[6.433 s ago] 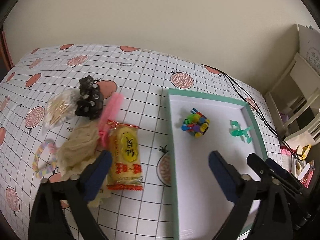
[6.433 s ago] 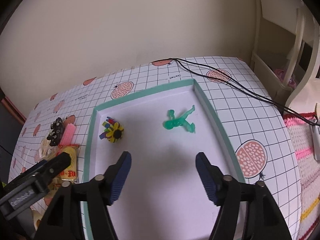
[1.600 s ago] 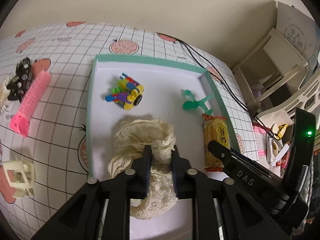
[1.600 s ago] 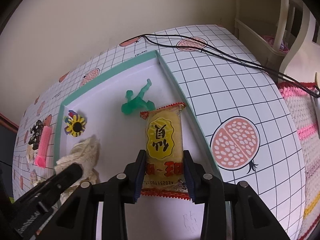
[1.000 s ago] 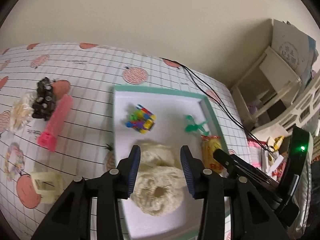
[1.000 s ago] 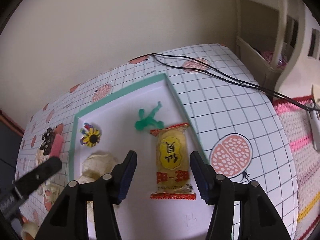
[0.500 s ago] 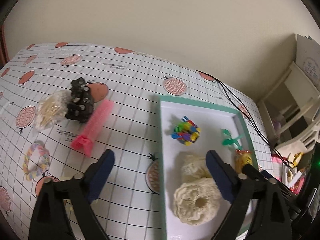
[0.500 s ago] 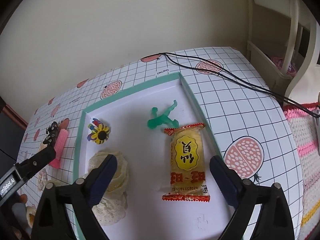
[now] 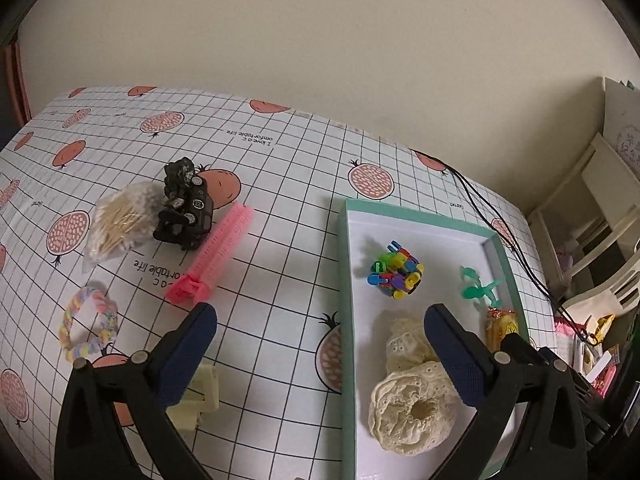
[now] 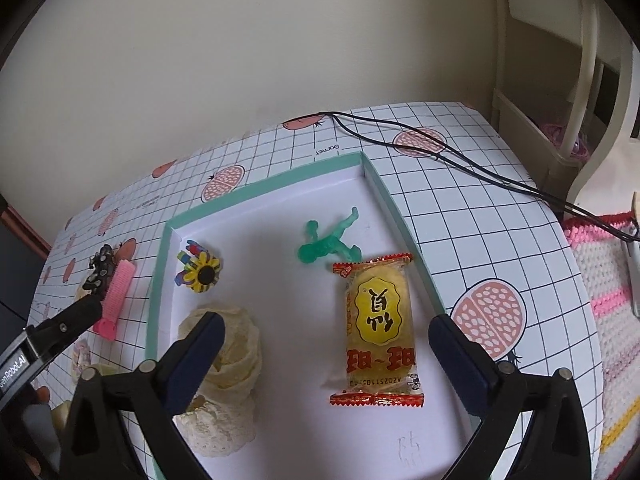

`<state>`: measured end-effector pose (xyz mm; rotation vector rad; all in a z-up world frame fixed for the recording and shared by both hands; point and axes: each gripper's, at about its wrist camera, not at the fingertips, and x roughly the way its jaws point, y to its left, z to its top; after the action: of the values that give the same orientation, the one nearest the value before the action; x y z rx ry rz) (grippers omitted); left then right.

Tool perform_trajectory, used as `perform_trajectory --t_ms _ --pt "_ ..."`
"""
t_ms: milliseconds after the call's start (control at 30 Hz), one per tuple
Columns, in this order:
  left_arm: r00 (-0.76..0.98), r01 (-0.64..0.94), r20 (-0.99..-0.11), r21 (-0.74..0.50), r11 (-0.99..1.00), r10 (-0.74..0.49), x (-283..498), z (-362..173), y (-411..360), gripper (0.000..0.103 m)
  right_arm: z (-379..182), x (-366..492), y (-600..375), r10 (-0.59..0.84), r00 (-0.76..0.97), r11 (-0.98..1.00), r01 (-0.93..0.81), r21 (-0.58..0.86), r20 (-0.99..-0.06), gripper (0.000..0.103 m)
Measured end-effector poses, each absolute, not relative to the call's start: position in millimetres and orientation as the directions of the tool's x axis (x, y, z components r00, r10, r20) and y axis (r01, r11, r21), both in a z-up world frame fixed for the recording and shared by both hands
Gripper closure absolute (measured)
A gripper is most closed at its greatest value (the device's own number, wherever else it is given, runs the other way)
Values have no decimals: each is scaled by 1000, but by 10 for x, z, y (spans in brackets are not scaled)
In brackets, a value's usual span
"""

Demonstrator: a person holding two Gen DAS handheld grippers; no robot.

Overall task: Organize objects
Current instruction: 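Withdraw both tools from the tray toward the cream clip and rainbow ring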

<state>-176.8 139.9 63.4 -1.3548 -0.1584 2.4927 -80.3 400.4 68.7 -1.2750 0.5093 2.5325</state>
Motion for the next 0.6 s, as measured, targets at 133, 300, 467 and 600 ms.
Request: perform_trajectory --t_ms 133,300,467,600 --pt "-519 -217 -794 -237 -947 318 -1773 714 1312 0 738 -816 3942 81 -585 -912 -370 177 -807 0" --pt "-541 -207 -771 -264 -942 335 -1798 900 1028 0 899 -880 3760 71 -612 -924 -337 179 -788 0" --pt "-567 -161 -766 -257 -953 302 -1846 1045 620 0 1112 -1000 3379 20 -648 -950 -250 188 -761 0" --pt "-578 -110 -768 -261 -959 275 -1880 1080 255 0 1227 -1089 3030 -24 -666 -963 -185 196 -746 0"
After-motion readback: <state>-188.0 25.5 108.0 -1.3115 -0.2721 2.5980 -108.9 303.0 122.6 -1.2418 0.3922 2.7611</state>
